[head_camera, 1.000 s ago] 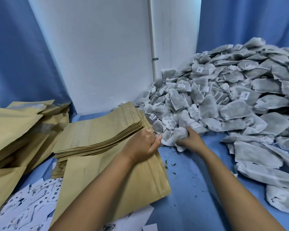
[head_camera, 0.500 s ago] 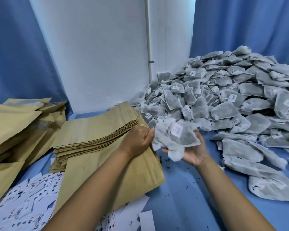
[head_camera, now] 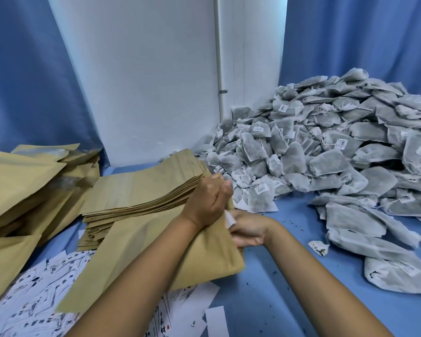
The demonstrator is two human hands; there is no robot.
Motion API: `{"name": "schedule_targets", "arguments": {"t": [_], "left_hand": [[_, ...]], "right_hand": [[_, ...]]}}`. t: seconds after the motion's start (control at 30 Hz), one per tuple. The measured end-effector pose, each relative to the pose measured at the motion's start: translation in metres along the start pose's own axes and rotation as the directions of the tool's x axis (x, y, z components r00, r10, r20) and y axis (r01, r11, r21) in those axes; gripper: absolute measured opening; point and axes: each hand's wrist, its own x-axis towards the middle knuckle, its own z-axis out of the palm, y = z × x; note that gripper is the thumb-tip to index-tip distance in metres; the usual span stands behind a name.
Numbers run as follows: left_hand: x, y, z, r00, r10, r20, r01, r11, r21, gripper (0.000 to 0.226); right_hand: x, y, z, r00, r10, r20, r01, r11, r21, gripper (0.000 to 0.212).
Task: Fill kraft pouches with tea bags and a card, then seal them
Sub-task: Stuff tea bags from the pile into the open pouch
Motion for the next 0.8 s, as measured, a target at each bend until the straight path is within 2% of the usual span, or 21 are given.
{"name": "schedule_targets", "arguments": {"t": [0.03,0.1,0.13,0.2,0.23,0.27,0.3,0.33,0.37,0.4,0.43,0.47,0.5,0.57,0.6,0.67,0.73,0.8], "left_hand": [[0.004,0.003,0.003,1.0,0.008,0.001,-0.008,1.0,-0.012,0.053],[0.007,0.01,0.008,0.995,0.041,0.088,-0.044,0.999,0.027,0.051],[0.006,0.01,0.01,0.988,0.049,0.144,-0.059,0.996,0.061,0.05],[0.005,0.007,0.01,0.987,0.025,0.159,-0.042,0.994,0.105,0.048],[0.008,0.004,0.006,0.994,-0.006,0.113,-0.006,0.994,0.11,0.047],[0.011,0.0,0.001,0.998,-0.043,0.053,0.037,0.994,0.105,0.047],[0.016,-0.003,-0.003,0.997,-0.072,-0.003,0.072,0.993,0.093,0.047],[0.02,-0.005,-0.006,0.995,-0.092,-0.041,0.095,0.992,0.08,0.048],[0.023,-0.006,-0.006,0.993,-0.105,-0.056,0.109,0.992,0.071,0.049],[0.025,-0.006,-0.003,0.992,-0.117,-0.056,0.121,0.99,0.067,0.05],[0.026,-0.007,0.0,0.991,-0.125,-0.051,0.129,0.989,0.069,0.052],[0.025,-0.008,0.003,0.991,-0.128,-0.049,0.132,0.989,0.069,0.054],[0.024,-0.01,0.007,0.991,-0.128,-0.043,0.131,0.989,0.068,0.055],[0.022,-0.013,0.012,0.99,-0.14,-0.017,0.141,0.987,0.076,0.056],[0.021,-0.015,0.014,0.989,-0.151,-0.007,0.151,0.985,0.086,0.056],[0.017,-0.017,0.018,0.986,-0.168,0.018,0.165,0.98,0.109,0.057],[0.011,-0.02,0.019,0.985,-0.169,0.042,0.162,0.978,0.127,0.054],[0.009,-0.022,0.02,0.985,-0.164,0.053,0.157,0.98,0.127,0.049]], "right_hand": [[0.006,-0.002,0.003,0.985,-0.028,-0.172,-0.003,0.985,-0.173,0.018],[0.025,0.007,-0.002,0.872,-0.212,-0.44,0.049,0.935,-0.352,0.023],[0.031,0.01,-0.005,0.856,-0.211,-0.473,0.026,0.93,-0.368,0.029],[0.034,0.006,-0.002,0.889,-0.054,-0.454,-0.132,0.921,-0.368,0.034],[0.033,0.001,-0.006,0.898,-0.064,-0.435,-0.124,0.913,-0.389,0.033],[0.031,-0.006,-0.013,0.875,-0.164,-0.456,-0.001,0.94,-0.34,0.03],[0.029,-0.015,-0.021,0.785,-0.301,-0.541,0.2,0.95,-0.239,0.025],[0.025,-0.021,-0.032,0.611,-0.359,-0.706,0.372,0.917,-0.145,0.022],[0.022,-0.023,-0.052,0.368,-0.357,-0.858,0.416,0.889,-0.191,0.018],[0.019,-0.02,-0.072,0.175,-0.364,-0.915,0.285,0.908,-0.307,0.01],[0.017,-0.013,-0.092,0.113,-0.393,-0.913,0.039,0.919,-0.391,0.016],[0.017,-0.004,-0.111,0.191,-0.4,-0.896,-0.241,0.866,-0.438,0.042],[0.019,0.007,-0.127,0.297,-0.359,-0.885,-0.427,0.779,-0.46,0.07],[0.026,0.023,-0.148,0.423,-0.198,-0.884,-0.572,0.698,-0.431,0.104],[0.029,0.029,-0.155,0.447,-0.14,-0.884,-0.58,0.706,-0.405,0.111],[0.036,0.043,-0.166,0.417,-0.156,-0.896,-0.548,0.743,-0.384,0.107],[0.041,0.051,-0.171,0.322,-0.263,-0.909,-0.573,0.71,-0.409,0.093],[0.044,0.053,-0.174,0.284,-0.296,-0.912,-0.613,0.676,-0.41,0.082]]}}
